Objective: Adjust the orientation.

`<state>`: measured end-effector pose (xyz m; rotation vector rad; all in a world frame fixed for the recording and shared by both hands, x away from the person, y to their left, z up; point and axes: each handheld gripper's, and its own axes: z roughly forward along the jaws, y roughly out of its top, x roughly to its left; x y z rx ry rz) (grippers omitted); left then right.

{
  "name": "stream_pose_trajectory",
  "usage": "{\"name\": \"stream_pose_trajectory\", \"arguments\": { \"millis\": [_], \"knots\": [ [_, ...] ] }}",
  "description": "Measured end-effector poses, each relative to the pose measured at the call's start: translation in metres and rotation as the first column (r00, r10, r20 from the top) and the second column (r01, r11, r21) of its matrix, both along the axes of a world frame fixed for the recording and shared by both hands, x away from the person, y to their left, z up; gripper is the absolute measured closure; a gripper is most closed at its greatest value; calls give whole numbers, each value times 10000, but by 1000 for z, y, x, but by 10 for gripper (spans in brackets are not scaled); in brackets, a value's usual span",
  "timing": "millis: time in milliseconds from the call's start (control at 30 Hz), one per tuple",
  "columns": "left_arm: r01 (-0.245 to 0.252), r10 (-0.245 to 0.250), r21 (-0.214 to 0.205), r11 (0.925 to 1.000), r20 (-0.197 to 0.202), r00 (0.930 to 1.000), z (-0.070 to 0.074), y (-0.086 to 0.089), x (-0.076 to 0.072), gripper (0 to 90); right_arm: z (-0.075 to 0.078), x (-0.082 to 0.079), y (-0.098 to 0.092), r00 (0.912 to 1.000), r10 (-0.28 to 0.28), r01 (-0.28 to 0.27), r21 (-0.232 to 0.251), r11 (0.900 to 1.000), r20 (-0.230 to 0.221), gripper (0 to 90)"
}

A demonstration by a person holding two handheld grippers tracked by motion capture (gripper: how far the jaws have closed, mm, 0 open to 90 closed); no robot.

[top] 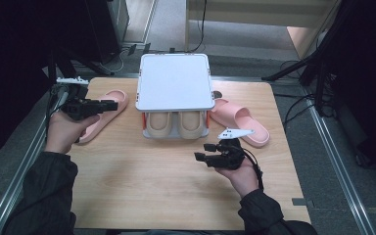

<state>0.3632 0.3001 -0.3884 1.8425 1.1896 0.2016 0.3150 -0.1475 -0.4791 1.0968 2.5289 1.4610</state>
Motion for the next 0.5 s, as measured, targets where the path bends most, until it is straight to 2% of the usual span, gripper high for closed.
{"name": "stream_pose_trajectory", "arguments": {
  "millis": [100,167,300,500],
  "knots": [
    [-241,241,66,9997,-10,9997,-4,8,-3,760,1,-3,1,9999,137,-137,-128,9998,28,438],
    [-598,597,171,9981,47,9982,-8,13,-4,786,0,-4,0,9997,234,-233,-185,9996,80,436],
    [-972,976,241,9950,-126,9951,-19,25,-4,829,1,-4,-5,9991,378,-369,-416,9985,197,437],
    [-1188,1194,203,9927,-344,9922,-35,38,-1,850,3,3,-12,9996,192,-189,-136,9997,188,438]
  ]
}}
